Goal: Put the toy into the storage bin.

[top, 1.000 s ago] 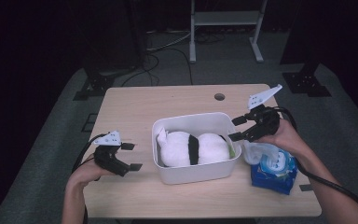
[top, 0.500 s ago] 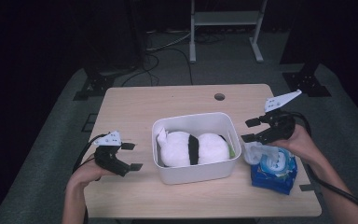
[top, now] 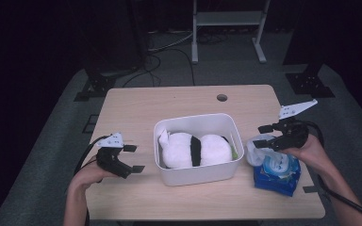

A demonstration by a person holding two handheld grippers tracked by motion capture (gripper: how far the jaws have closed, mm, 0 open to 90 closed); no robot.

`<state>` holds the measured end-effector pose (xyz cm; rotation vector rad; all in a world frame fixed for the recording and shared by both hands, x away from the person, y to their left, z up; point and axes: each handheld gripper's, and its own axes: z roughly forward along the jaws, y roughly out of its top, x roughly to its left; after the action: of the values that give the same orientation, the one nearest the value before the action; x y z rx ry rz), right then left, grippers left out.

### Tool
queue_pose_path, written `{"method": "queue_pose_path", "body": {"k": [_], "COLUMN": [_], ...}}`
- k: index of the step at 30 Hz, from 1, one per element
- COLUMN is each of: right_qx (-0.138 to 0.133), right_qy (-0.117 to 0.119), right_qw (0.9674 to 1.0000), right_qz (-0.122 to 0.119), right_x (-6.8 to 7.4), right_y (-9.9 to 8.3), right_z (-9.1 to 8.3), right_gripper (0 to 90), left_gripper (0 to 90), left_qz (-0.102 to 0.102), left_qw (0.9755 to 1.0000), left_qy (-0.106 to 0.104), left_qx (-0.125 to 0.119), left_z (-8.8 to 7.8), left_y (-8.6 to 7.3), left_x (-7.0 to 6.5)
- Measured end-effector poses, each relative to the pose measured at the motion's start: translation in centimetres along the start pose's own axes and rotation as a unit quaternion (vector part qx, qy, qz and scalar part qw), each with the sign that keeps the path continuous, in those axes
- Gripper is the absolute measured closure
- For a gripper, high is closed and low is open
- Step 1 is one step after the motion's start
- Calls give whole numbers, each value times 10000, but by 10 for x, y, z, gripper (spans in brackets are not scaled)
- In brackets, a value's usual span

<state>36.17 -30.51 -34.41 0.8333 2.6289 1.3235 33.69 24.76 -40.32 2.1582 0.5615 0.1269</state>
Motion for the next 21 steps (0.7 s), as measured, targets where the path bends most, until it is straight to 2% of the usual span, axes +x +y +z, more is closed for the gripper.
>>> {"method": "queue_pose_path", "body": {"k": [21], "right_qx": [-307], "right_qy": [-129], "right_qw": [9979], "right_qz": [550], "right_x": [-4], "right_y": [-55], "right_z": [-3], "right_gripper": [282], "left_gripper": [89], "left_qz": [-18], "left_qw": [10000], "left_qy": [4], "left_qx": [10], "left_z": [1], "left_y": [-1], "left_x": [0]}}
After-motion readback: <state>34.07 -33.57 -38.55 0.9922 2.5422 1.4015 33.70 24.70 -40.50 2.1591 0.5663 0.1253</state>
